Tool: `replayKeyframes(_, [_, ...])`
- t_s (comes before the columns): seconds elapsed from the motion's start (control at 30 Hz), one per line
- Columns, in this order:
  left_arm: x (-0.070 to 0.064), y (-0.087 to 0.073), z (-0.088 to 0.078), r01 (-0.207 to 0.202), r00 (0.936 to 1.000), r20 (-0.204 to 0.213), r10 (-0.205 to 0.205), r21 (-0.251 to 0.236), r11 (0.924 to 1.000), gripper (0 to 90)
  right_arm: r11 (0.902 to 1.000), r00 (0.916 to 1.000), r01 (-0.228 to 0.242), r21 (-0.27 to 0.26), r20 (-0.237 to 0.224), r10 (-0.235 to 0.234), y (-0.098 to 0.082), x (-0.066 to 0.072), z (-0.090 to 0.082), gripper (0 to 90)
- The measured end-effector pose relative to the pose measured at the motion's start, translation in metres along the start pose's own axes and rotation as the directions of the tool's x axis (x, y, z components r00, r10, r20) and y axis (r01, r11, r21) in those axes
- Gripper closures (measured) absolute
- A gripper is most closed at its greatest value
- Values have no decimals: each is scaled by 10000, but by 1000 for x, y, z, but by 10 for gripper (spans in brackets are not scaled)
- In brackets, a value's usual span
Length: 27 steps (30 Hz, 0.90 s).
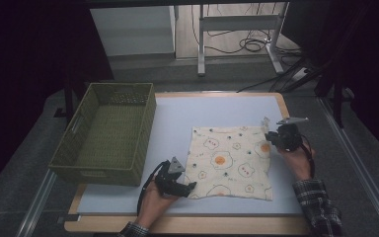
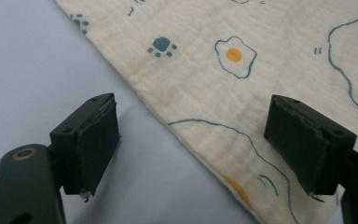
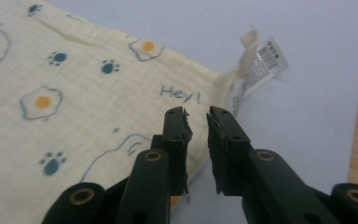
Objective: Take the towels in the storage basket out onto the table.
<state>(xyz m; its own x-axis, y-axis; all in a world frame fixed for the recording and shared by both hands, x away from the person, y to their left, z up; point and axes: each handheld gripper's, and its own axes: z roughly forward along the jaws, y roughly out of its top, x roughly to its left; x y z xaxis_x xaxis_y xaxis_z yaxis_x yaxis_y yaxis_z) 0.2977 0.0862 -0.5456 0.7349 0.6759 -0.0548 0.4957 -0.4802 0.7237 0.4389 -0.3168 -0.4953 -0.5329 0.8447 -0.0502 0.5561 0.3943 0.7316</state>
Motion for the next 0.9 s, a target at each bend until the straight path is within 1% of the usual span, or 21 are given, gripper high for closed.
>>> replayKeyframes(0.1, [1,1,0,18,10000,56,-18,30,10000,162,9999,9999,117,-40,-5,-117,-1,4,-3,745])
replayKeyframes(0.13, [4,3,1,187,9997,177,-188,31,9998,157,9999,9999,112,0,-2,-112,-1,4,-5,727])
replayKeyframes(0.17, [4,3,1,187,9997,177,-188,31,9998,161,9999,9999,112,0,-2,-112,-1,4,-5,727])
replayKeyframes(0.2, [11,10,3,548,9983,181,-550,117,9984,169,10000,10000,57,45,46,-57,-1,1,-4,712])
replayKeyframes(0.23, [11,10,3,548,9983,181,-550,117,9984,188,10000,10000,57,45,46,-57,-1,1,-4,712])
replayKeyframes(0.27, [20,19,7,796,9968,110,-797,36,9968,204,9999,9999,-117,19,56,117,0,-3,-3,704])
replayKeyframes(0.3, [20,19,7,796,9968,110,-797,36,9968,218,9999,9999,-117,19,56,117,0,-3,-3,704])
replayKeyframes(0.33, [29,29,12,1006,9949,41,-1006,-10,9949,240,9995,9996,-290,-76,20,290,0,-6,-2,704])
replayKeyframes(0.37, [29,29,12,1006,9949,41,-1006,-10,9949,278,9995,9996,-290,-76,20,290,0,-6,-2,704])
replayKeyframes(0.4, [33,35,15,1070,9942,-57,-1070,-8,9943,278,9993,9994,-358,-89,-7,358,1,-7,-2,707])
replayKeyframes(0.47, [41,46,20,1119,9935,-218,-1119,-26,9937,319,9992,9992,-401,-62,38,401,1,-8,0,721])
replayKeyframes(0.5, [45,52,23,1097,9936,-274,-1095,55,9939,355,9991,9991,-422,-5,56,422,1,-9,2,730])
replayKeyframes(0.53, [53,63,29,1111,9925,-513,-1107,63,9938,396,9989,9989,-465,26,82,465,1,-10,5,752])
replayKeyframes(0.57, [53,63,29,1111,9925,-513,-1107,63,9938,430,9989,9988,-474,30,103,473,1,-11,7,758])
replayKeyframes(0.6, [63,74,36,1107,9911,-747,-1098,84,9938,448,9985,9984,-549,11,102,548,1,-13,9,764])
replayKeyframes(0.63, [63,74,36,1107,9911,-747,-1098,84,9938,472,9985,9984,-549,11,102,548,1,-13,9,764])
replayKeyframes(0.67, [69,79,40,1082,9898,-946,-1066,120,9941,502,9984,9983,-567,4,153,566,2,-16,13,765])
replayKeyframes(0.7, [75,83,44,1092,9881,-1103,-1071,134,9939,502,9984,9983,-567,4,153,566,2,-16,13,765])
replayKeyframes(0.77, [85,91,51,1211,9860,-1162,-1194,75,9926,546,9977,9975,-671,-33,203,672,3,-20,19,764])
replayKeyframes(0.83, [98,100,63,1271,9835,-1299,-1257,29,9919,559,9973,9972,-726,-82,171,727,6,-22,23,758])
replayKeyframes(0.9, [101,102,67,1232,9830,-1380,-1214,43,9924,562,9973,9971,-734,-99,204,736,7,-23,25,754])
